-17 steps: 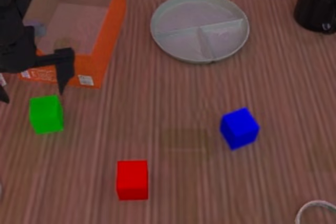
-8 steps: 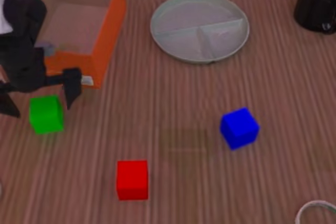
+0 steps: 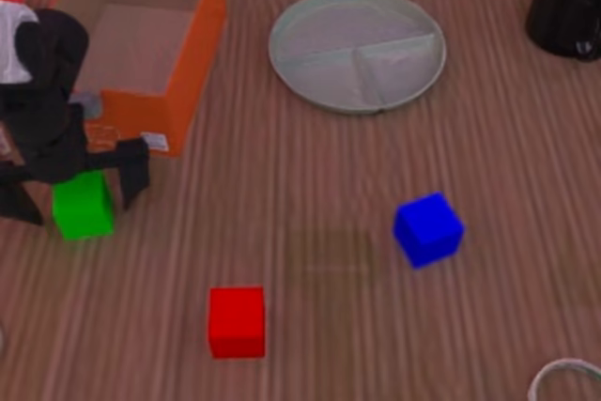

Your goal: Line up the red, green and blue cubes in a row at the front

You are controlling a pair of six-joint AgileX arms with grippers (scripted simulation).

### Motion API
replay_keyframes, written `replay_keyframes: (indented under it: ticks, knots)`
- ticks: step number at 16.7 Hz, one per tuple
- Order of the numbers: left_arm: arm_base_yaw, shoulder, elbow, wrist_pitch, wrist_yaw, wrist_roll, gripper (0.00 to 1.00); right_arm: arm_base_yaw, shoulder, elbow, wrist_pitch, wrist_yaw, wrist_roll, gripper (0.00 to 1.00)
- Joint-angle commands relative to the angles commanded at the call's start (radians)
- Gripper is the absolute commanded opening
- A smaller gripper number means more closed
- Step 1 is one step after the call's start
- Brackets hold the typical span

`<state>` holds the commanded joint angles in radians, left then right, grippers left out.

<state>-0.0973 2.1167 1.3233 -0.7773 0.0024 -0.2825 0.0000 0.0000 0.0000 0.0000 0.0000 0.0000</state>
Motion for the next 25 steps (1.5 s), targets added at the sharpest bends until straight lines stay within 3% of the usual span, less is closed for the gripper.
replay_keyframes:
  ticks: [13,25]
  knots:
    - [0.0,0.0,0.0,0.0,0.0,0.0,0.02,0.0,0.0,0.0,0.0,0.0,0.0,1.0]
    - [0.002,-0.041,0.038,-0.053,-0.007,0.004,0.0,0.0,0.0,0.0,0.0,0.0,0.0,1.0]
